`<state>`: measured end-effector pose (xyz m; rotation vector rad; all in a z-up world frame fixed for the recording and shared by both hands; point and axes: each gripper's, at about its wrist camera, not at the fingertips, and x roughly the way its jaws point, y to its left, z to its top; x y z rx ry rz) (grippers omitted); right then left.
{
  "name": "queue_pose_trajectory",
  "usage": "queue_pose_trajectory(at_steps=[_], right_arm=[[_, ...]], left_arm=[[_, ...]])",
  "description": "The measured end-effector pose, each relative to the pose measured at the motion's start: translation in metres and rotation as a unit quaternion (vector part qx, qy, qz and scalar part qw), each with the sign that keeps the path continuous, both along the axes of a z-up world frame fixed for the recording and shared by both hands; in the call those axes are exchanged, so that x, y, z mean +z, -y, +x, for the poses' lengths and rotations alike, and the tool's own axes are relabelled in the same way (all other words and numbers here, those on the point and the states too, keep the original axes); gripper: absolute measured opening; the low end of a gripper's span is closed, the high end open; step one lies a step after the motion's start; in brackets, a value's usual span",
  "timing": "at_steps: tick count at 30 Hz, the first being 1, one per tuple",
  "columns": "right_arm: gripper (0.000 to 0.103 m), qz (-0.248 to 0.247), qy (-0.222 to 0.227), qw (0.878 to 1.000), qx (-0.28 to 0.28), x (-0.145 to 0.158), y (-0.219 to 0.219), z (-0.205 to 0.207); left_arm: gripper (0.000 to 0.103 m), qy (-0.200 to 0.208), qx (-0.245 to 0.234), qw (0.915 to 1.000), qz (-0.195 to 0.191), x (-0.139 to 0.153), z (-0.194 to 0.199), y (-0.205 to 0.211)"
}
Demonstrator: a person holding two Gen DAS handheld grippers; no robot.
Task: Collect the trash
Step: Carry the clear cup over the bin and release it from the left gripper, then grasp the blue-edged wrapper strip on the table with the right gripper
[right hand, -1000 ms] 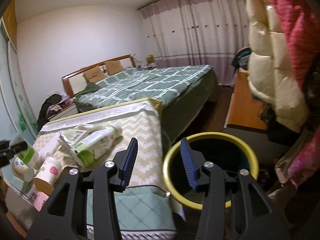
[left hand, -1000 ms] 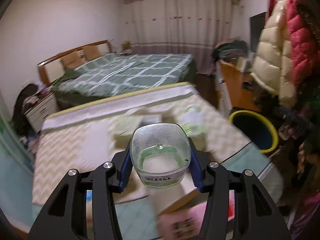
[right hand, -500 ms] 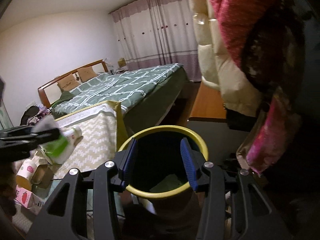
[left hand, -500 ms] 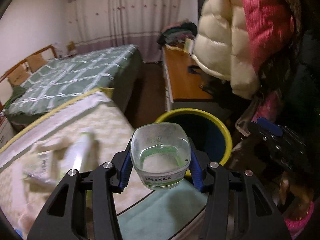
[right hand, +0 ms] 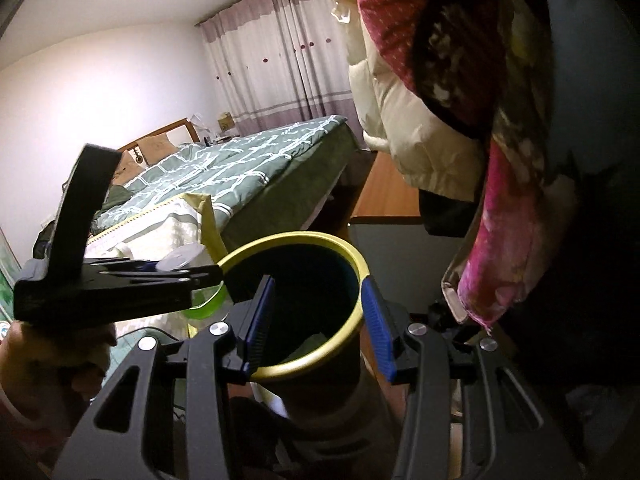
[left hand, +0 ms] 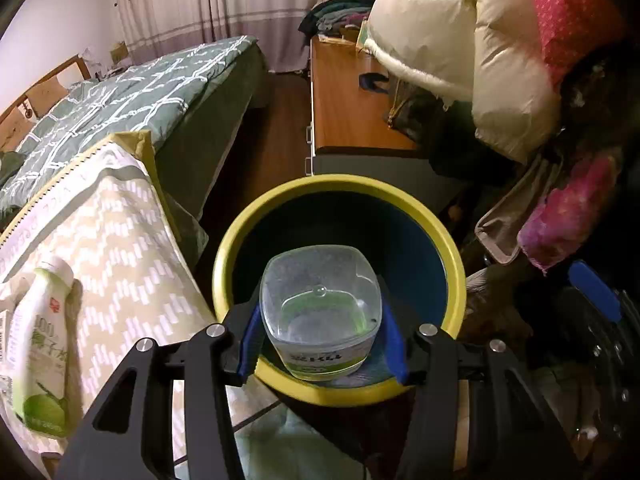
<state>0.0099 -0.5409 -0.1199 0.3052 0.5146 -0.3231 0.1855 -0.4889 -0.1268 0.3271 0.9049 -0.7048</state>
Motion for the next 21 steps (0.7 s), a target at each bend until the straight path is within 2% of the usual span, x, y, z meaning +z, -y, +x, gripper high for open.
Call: queue_pose_trajectory(at_steps=[4,5,7,12,14,18,21], right_arm=[[0.046,0.002,-0.003,1.0,-0.003,-0.001,-0.001,0.002],[0.046,0.002,-0.003,1.0,-0.003,0.0,-0.003,0.002],[0.046,0.0,-0.003,1.0,-0.002,0.001,-0.006,0.002],[0.046,-0.005,-0.003,1.0,0.008,0.007,-0.022,0.004],[0.046,-0.007,-0.004,1.0,0.016,0.009,-0.032,0.006],[0.047,-0.006,-0.011,0.999,0.038,0.01,-0.053,0.018],[0.047,-0.007,-0.016,0.998,0.068,0.009,-0.079,0.029]], left_arm=[[0.052,-0.006,0.011,0.9999,0.003,-0.005,0.002,-0.001],[0.065,-0.004,0.012,0.9999,0.0,-0.004,0.002,-0.002],[0.075,0.011,0.018,0.9997,-0.013,0.009,-0.003,-0.013],[0.083,0.047,0.021,0.9975,-0.047,0.054,-0.018,-0.049],[0.09,0.073,0.025,0.9952,-0.06,0.076,-0.03,-0.076],[0.094,0.117,0.056,0.9893,-0.067,0.105,-0.044,-0.137],[0.095,0.127,0.092,0.985,-0.072,0.118,-0.05,-0.192]])
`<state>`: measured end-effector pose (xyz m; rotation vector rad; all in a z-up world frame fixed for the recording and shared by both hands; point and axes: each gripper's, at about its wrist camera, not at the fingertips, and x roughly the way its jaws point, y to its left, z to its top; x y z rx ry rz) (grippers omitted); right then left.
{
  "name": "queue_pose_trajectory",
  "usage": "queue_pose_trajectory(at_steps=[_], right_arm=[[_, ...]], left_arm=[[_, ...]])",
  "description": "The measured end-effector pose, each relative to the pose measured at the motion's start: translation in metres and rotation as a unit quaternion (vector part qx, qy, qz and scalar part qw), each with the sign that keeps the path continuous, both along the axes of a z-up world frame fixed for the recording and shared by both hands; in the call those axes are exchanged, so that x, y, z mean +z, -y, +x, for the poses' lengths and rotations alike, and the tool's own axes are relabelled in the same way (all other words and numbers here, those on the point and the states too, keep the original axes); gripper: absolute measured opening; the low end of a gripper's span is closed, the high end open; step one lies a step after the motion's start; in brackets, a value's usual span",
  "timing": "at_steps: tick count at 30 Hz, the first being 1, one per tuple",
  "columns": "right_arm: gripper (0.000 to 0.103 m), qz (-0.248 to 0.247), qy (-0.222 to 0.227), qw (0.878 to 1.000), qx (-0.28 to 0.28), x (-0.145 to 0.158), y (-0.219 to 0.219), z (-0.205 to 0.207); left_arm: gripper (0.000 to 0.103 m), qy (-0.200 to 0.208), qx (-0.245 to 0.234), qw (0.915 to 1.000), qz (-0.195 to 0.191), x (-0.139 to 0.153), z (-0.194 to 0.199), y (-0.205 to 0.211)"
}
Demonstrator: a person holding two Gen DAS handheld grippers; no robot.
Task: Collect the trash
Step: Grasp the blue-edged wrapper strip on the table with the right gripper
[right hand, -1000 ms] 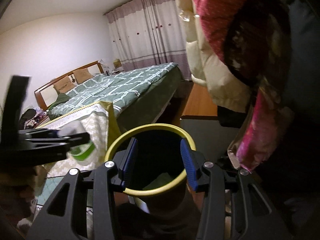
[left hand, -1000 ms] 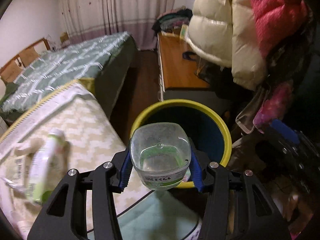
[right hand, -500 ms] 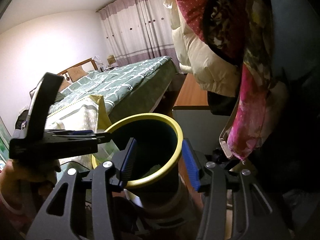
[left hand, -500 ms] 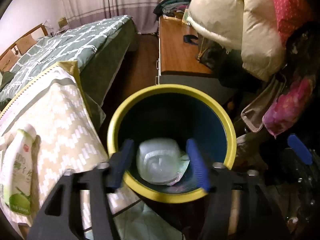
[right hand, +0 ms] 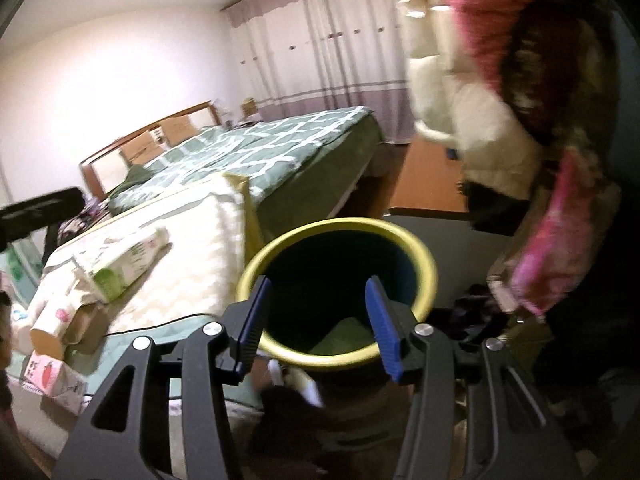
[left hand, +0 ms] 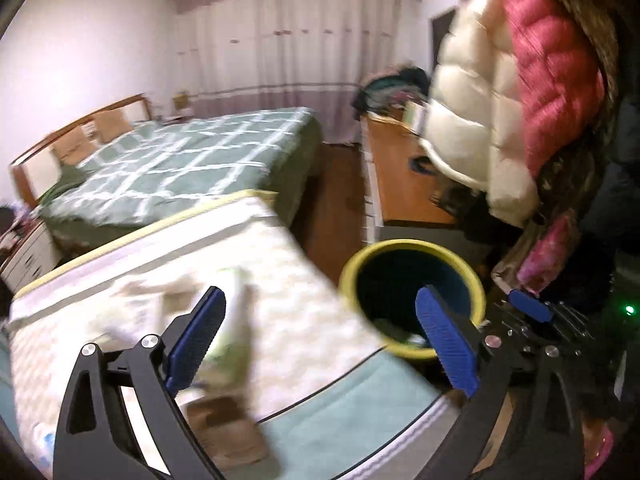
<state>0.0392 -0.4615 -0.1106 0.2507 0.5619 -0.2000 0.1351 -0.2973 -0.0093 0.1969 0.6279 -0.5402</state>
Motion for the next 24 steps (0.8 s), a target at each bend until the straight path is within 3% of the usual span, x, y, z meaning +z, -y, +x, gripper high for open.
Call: queue_pose_trajectory(at_steps=[5,13,18,24], right_arm=[[0.048,-0.002,-0.01,0.998,0.068,-0.001,-0.059,0.022],[0.048,-0.015,-0.024,0.987,0.16,0.003,-0.156,0.061],[0.048,-0.029,-0.018,0.975,0.218,0.022,-0.212,0.091],[0.048,-0.061,-0.031,0.957,0.281,0.03,-0.266,0.138]], left_arm=[[0.095,0.017,0.083,0.9964,-0.006,0.012,-0.011,-0.101],[0.096,0.045,0.219,0.9746,-0.006,0.011,-0.044,-0.247],[0.096,0.048,0.264,0.9632,-0.004,0.001,-0.054,-0.299],[0.096,0.04,0.279,0.9592,-0.013,-0.009,-0.056,-0.325]])
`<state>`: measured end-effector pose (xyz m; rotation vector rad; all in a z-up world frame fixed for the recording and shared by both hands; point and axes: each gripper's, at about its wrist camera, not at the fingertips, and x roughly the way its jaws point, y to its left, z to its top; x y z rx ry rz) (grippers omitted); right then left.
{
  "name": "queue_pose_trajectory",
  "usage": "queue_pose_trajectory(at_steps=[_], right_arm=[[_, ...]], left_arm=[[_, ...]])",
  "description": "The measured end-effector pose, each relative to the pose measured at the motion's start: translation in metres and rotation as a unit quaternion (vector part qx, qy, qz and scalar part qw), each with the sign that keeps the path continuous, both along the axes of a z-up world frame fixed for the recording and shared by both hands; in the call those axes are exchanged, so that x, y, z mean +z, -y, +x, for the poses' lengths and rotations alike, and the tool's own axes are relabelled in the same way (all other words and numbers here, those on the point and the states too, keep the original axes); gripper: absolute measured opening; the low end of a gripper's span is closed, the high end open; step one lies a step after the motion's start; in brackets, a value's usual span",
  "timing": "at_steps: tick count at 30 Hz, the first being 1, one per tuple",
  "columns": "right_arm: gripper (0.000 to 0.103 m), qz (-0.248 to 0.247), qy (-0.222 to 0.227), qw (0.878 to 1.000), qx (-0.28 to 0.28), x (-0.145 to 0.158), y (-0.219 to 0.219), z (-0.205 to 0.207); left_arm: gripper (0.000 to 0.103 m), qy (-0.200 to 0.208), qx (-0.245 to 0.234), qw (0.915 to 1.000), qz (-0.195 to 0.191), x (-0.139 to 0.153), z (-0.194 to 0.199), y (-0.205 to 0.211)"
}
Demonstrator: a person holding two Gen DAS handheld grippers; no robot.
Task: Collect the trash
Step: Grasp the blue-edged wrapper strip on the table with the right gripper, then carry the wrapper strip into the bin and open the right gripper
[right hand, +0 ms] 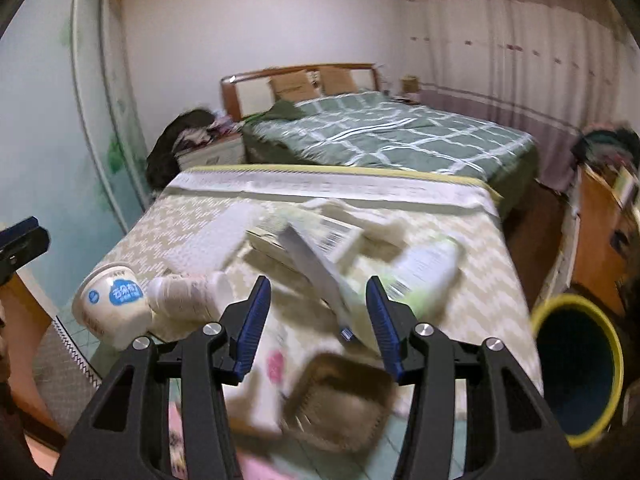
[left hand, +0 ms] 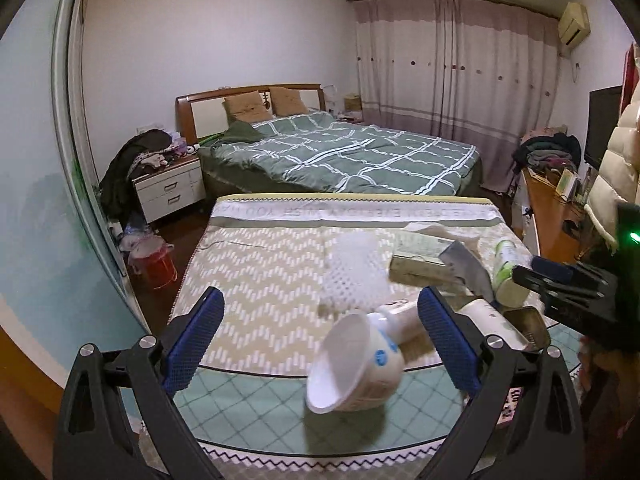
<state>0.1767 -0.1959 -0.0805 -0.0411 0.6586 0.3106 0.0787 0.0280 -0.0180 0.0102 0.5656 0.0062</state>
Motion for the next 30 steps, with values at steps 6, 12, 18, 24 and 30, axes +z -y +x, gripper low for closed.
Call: queue_pose_trajectory(at_steps=[6,12,18,24,30], right_arm=[[0.047,-0.042,-0.043,0.998,0.031,-0.013,-0.028,0.053],[0.044,-0.056,-0.074,0.995,0.04,-0.023,-0.029,0.083],[0.009,-0.057,-0.082,0.994,0.05,-0.031,-0.032,0.087],[0.006,-0.036,-0.046,0.997,0.046,-0.012,-0.027,0.079],[0.006,-0.005,-0.002,1.0,0.024,0.017,-0.01,0.064]], left_arm=[[0.096,-0.005,0.012,0.9999,0.0,-0.005,0.009,-0.007],[0.096,-0.019,0.013,0.9997,-0.004,-0.016,0.018,-0.006],[0.096,-0.024,0.007,0.9997,-0.003,-0.021,0.021,-0.002],[0.096,-0.027,0.007,0.9996,-0.004,-0.024,0.023,-0.001],[0.096,-0.022,0.001,0.9998,-0.002,-0.021,0.02,0.004]])
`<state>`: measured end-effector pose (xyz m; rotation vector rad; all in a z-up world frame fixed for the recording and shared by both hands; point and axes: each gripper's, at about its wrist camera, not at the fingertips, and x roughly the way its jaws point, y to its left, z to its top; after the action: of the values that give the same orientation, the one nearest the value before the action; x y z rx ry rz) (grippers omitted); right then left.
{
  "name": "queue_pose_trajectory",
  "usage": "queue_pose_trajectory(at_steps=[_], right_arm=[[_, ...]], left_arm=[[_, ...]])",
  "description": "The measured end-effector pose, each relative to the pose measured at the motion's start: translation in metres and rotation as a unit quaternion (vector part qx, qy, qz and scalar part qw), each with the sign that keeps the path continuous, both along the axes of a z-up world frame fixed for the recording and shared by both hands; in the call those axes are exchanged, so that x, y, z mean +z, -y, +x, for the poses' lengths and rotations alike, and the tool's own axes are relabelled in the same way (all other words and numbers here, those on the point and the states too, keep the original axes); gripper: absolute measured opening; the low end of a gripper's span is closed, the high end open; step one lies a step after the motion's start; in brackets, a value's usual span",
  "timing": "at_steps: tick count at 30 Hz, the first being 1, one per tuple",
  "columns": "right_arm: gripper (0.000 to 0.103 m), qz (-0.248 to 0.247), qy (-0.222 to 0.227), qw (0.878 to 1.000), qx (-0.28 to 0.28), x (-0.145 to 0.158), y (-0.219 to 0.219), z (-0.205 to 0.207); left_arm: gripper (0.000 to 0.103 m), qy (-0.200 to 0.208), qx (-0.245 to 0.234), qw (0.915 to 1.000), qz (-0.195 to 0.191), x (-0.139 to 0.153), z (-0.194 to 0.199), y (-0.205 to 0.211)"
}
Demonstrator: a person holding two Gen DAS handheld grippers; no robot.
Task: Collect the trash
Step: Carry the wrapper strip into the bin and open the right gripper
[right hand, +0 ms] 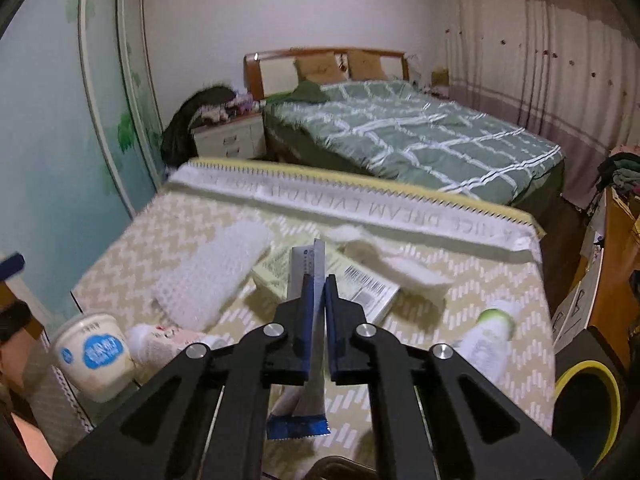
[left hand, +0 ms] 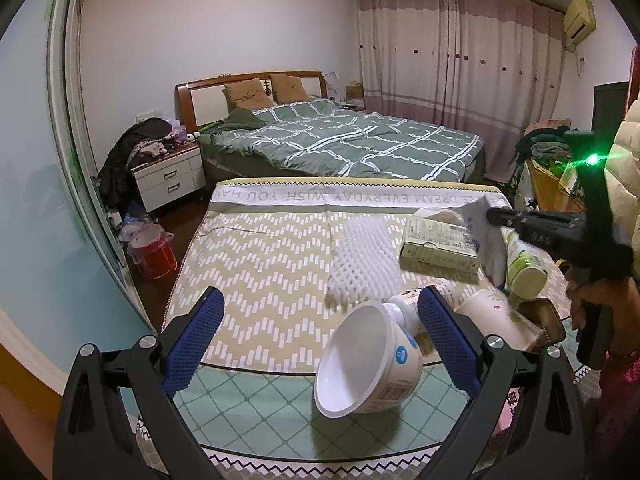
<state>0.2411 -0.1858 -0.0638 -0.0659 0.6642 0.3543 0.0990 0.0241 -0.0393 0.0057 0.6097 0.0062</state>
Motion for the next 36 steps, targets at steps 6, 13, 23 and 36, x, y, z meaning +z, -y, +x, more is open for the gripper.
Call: queue_pose_trajectory(at_steps=[6,13,23,36], right_arm=[[0.006,0.023,0.042,0.998,-0.039,0.023,0.035,-0.023],[0.006,0.037,0.063,0.989,-0.126,0.027,0.106,-0.055],[0.006,0.035,0.056,0.954,-0.292,-0.001,0.228,-0.091],[0.009,0.0,0.022,0.923,-0.385,-0.042,0.293,-0.089]], left_arm=[[0.096,0.001,-0.009,1.0,0.0,0.001,-0.002,0.009],[0.096,-0.005,-0.027,0.9996,-0.001,-0.003,0.002,0.024],[0.096,-0.01,-0.048,0.9988,0.0,-0.008,0.008,0.049],[0.096,-0.023,-0.065,0.9975,0.014,-0.014,0.014,0.073]])
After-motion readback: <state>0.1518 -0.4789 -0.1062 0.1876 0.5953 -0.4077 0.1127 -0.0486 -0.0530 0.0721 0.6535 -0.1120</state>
